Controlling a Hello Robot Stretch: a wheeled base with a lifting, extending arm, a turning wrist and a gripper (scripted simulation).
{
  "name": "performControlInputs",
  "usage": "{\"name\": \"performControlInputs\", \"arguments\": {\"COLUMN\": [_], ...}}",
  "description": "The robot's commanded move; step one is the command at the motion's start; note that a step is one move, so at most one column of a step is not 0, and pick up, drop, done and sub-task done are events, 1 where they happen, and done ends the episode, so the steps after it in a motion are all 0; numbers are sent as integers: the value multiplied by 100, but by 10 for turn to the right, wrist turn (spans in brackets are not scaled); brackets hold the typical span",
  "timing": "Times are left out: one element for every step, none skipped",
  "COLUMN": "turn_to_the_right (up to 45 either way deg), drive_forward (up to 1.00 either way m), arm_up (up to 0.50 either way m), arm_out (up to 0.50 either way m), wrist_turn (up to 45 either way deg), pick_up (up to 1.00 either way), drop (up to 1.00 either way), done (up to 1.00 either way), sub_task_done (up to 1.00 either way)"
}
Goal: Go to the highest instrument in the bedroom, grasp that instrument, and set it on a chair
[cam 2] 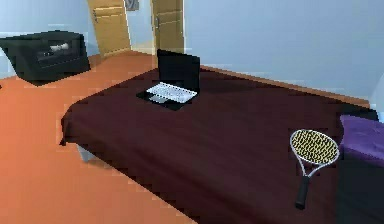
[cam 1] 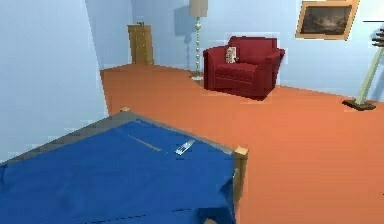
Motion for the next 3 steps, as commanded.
{"name": "performControlInputs", "arguments": {"turn_to_the_right": [0,450,450], "drive_forward": [15,0,0], "arm_up": [0,0,0], "arm_out": [0,0,0], "wrist_turn": [0,0,0], "pick_up": [0,0,0], "drop": [0,0,0], "done": [0,0,0], "sub_task_done": [0,0,0]}}
